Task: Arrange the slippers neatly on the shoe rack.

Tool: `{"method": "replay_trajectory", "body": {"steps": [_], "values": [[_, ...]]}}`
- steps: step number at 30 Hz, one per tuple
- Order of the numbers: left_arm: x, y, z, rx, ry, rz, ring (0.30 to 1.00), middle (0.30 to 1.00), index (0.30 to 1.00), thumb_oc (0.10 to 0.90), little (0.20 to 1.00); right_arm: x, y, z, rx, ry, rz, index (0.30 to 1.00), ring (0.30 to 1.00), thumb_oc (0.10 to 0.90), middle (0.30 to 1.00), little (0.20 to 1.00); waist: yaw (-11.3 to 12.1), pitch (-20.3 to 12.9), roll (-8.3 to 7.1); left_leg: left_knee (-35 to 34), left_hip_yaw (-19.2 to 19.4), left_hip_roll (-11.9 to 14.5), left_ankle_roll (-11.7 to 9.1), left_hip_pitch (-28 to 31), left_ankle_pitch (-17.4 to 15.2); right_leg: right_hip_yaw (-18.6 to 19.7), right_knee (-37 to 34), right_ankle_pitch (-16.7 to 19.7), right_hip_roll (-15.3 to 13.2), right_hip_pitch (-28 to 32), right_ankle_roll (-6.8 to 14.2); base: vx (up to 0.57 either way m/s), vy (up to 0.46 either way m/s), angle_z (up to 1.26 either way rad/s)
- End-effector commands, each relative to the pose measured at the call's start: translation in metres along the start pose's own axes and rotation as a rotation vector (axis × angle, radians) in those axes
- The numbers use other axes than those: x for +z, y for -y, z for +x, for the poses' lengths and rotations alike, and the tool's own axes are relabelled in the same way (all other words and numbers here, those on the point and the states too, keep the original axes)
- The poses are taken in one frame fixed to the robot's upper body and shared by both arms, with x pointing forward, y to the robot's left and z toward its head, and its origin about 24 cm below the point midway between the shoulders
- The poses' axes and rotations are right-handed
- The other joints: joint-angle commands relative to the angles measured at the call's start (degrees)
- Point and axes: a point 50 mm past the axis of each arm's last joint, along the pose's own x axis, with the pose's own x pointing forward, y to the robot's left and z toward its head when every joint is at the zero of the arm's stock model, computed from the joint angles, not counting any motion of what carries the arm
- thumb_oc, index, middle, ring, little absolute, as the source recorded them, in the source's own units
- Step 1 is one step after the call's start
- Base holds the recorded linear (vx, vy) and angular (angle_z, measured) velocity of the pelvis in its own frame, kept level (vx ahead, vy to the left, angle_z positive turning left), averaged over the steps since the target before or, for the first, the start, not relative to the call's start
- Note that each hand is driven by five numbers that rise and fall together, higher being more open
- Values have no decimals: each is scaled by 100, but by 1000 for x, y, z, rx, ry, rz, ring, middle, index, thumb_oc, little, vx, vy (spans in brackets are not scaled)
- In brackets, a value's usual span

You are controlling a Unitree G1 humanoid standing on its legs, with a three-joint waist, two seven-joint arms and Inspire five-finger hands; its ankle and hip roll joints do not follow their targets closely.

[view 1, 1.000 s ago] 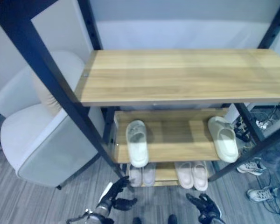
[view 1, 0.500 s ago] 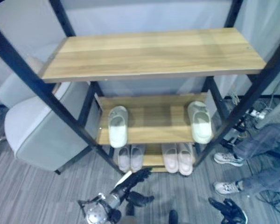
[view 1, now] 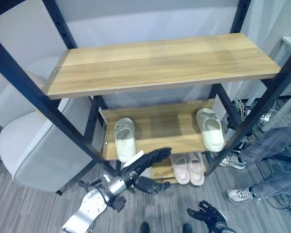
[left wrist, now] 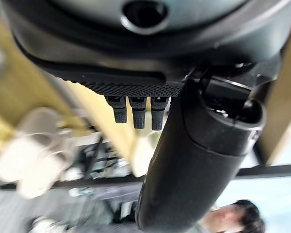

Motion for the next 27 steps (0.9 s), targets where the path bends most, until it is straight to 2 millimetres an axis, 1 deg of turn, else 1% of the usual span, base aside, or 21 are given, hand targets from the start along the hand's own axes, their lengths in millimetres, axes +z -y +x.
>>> {"method": "replay_trajectory", "body": {"steps": [1, 2, 3, 5, 9, 10, 12, 13, 14, 16, 17, 18, 19, 21, 23, 25, 27], "values": [[53, -16, 14, 120, 335, 18, 900, 900, 900, 800, 900, 9, 13, -1, -35, 49, -46, 900, 900, 800, 900, 900, -114, -284, -3, -35, -323, -188, -52, -329, -316, -223, 244, -565, 110, -55, 156, -11, 27, 6], [53, -16, 14, 120, 335, 18, 900, 900, 900, 800, 900, 9, 13, -1, -35, 50, -46, 900, 900, 800, 900, 900, -115, -283, -1, -35, -326, -188, -52, -331, -315, -226, 239, -562, 111, -53, 155, 35, 15, 3], [61, -22, 15, 160, 372, 41, 900, 900, 900, 800, 900, 2, 15, -2, -51, 27, -31, 900, 900, 800, 900, 900, -125, -292, 30, -35, -314, -183, -74, -315, -308, -240, 145, -518, 101, -10, 166, 39, 14, 3], [71, -28, 15, 190, 405, 110, 900, 900, 900, 800, 900, -1, 17, -4, -54, 22, -28, 900, 900, 800, 900, 900, -133, -295, 46, -35, -300, -189, -84, -301, -324, -238, 39, -474, 90, 32, 181, 23, 9, 0], [87, -43, 18, 282, 441, 328, 900, 900, 900, 800, 900, -1, 16, -4, -44, 24, -54, 900, 900, 800, 900, 900, -134, -319, 46, -35, -254, -188, -82, -287, -373, -173, 8, -442, 63, -1, 227, 3, 1, -1], [87, -43, 18, 283, 441, 330, 900, 900, 900, 800, 900, -1, 16, -4, -44, 25, -54, 900, 900, 800, 900, 900, -130, -317, 44, -35, -249, -188, -81, -287, -374, -168, 8, -441, 63, -3, 227, 34, 4, -9], [94, -65, 25, 432, 401, 628, 900, 900, 900, 800, 900, 3, 16, -6, -24, 52, -85, 900, 900, 800, 900, 900, -190, -366, 28, -35, -137, -172, -74, -265, -429, -78, 8, -421, 36, -43, 290, 75, 10, -19], [97, -75, 31, 478, 375, 807, 900, 900, 900, 800, 900, 5, 17, -6, -23, 63, -92, 900, 900, 800, 900, 900, -222, -374, 28, -35, -113, -163, -84, -268, -435, -64, 8, -411, 36, -63, 311, 71, 7, -20], [98, -79, 30, 511, 364, 874, 900, 900, 900, 800, 900, 6, 18, -7, -24, 71, -95, 900, 900, 800, 900, 900, -244, -373, 30, -35, -106, -164, -89, -274, -440, -52, 8, -403, 36, -76, 330, 45, 2, -15], [97, -88, 33, 567, 329, 1022, 900, 900, 900, 800, 900, 7, 19, -8, -22, 82, -108, 900, 900, 800, 900, 900, -296, -379, 43, -35, -79, -155, -95, -292, -446, -38, 8, -396, 34, -109, 348, 23, -2, -11], [96, -88, 34, 568, 331, 1026, 900, 900, 900, 800, 900, 7, 19, -8, -21, 82, -106, 900, 900, 800, 900, 900, -287, -379, 37, -35, -77, -155, -95, -295, -446, -37, 8, -396, 34, -113, 348, 12, -1, -12], [94, -97, 32, 617, 279, 1155, 900, 900, 900, 800, 900, 9, 20, -9, -22, 99, -116, 900, 900, 800, 900, 900, -329, -371, 41, -35, -40, -147, -100, -322, -445, -4, 8, -381, 38, -157, 359, 12, 7, -12], [91, -104, 32, 645, 238, 1246, 900, 900, 900, 800, 900, 10, 22, -11, -24, 108, -129, 900, 900, 800, 900, 900, -386, -372, 49, -35, -9, -141, -104, -338, -449, 24, 8, -360, 40, -200, 363, 12, 7, -14], [88, -107, 33, 656, 213, 1280, 900, 900, 900, 800, 900, 10, 22, -12, -24, 112, -133, 900, 900, 800, 900, 900, -407, -385, 52, -35, 18, -132, -104, -352, -455, 41, 8, -354, 40, -226, 366, 25, 11, -20], [82, -117, 36, 679, 141, 1348, 900, 900, 900, 800, 900, 15, 25, -14, -24, 141, -154, 900, 900, 800, 900, 900, -481, -402, 58, -35, 49, -132, -99, -369, -473, 76, 8, -334, 44, -271, 366, 39, 18, -12], [77, -122, 38, 690, 101, 1367, 900, 900, 900, 800, 900, 17, 28, -15, -31, 151, -169, 900, 900, 800, 900, 900, -528, -415, 68, -35, 72, -129, -95, -399, -477, 96, 8, -318, 49, -320, 370, 26, 24, -13], [70, -132, 37, 720, 37, 1384, 900, 900, 900, 800, 900, 21, 30, -17, -38, 172, -179, 900, 900, 800, 900, 900, -587, -421, 72, -35, 115, -125, -89, -459, -480, 119, 8, -293, 50, -408, 378, 3, 26, -14]]}}
